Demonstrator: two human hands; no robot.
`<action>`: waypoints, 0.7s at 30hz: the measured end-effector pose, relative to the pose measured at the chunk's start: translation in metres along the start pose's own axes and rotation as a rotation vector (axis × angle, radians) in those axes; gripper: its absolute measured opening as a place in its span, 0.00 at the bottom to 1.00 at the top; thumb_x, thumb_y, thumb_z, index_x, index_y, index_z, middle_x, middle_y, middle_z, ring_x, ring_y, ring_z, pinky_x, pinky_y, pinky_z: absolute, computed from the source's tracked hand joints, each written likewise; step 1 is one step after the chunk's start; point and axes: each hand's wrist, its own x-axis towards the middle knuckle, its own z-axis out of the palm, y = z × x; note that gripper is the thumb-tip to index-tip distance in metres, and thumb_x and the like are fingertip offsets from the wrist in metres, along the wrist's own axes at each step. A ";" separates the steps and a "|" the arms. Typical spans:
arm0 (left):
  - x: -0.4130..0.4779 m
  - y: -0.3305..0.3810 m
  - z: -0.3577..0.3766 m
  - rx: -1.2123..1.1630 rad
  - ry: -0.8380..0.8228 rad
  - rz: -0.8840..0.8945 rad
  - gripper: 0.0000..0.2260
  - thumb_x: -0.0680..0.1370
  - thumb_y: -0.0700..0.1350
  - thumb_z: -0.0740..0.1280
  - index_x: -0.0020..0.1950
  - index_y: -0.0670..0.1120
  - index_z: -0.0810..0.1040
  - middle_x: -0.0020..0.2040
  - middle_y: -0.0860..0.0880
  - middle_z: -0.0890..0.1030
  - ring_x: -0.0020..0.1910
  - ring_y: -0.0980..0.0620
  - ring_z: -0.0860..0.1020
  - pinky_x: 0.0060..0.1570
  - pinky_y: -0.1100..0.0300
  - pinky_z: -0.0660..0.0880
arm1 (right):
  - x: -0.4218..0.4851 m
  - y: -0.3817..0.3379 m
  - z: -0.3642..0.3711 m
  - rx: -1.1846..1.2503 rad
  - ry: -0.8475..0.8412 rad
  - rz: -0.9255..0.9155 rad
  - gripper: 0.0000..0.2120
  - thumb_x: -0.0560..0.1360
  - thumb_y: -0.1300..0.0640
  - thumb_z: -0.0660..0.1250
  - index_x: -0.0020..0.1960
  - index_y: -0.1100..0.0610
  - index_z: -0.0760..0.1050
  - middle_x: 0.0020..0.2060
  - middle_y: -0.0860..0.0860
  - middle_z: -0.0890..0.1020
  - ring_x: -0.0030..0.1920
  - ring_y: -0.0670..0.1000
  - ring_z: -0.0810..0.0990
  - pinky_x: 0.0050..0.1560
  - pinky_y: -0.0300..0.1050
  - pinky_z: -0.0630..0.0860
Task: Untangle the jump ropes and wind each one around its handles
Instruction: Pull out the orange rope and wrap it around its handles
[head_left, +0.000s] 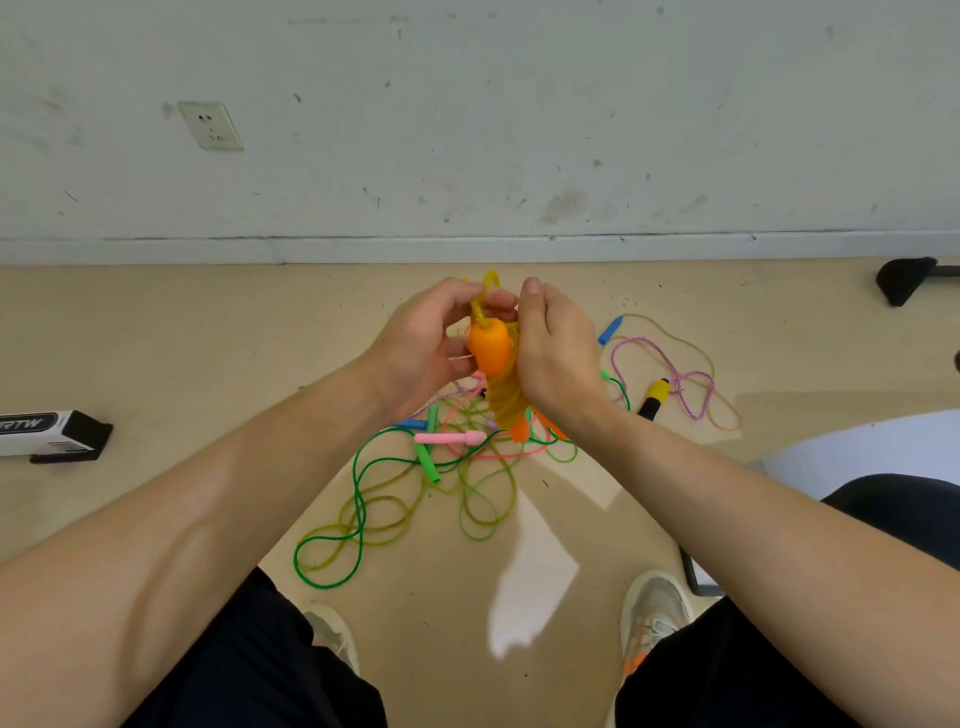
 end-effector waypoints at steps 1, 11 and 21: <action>0.002 0.000 -0.002 0.010 0.020 0.006 0.15 0.82 0.47 0.57 0.54 0.42 0.82 0.53 0.47 0.82 0.47 0.44 0.78 0.51 0.51 0.73 | -0.001 0.000 0.000 -0.003 -0.005 0.005 0.19 0.85 0.46 0.51 0.48 0.55 0.74 0.37 0.47 0.79 0.40 0.49 0.76 0.40 0.49 0.69; 0.001 0.008 -0.018 0.108 -0.091 -0.001 0.15 0.83 0.47 0.59 0.51 0.42 0.84 0.41 0.50 0.81 0.42 0.50 0.77 0.52 0.52 0.72 | 0.012 0.001 -0.009 0.303 -0.310 0.061 0.21 0.86 0.46 0.49 0.51 0.46 0.80 0.49 0.47 0.82 0.53 0.44 0.79 0.61 0.45 0.71; 0.000 0.003 -0.025 0.150 -0.167 0.010 0.14 0.76 0.46 0.66 0.56 0.40 0.83 0.52 0.40 0.83 0.54 0.41 0.81 0.58 0.50 0.78 | 0.015 -0.001 -0.009 0.693 -0.412 0.174 0.12 0.83 0.58 0.59 0.48 0.59 0.80 0.39 0.54 0.82 0.45 0.54 0.79 0.50 0.49 0.76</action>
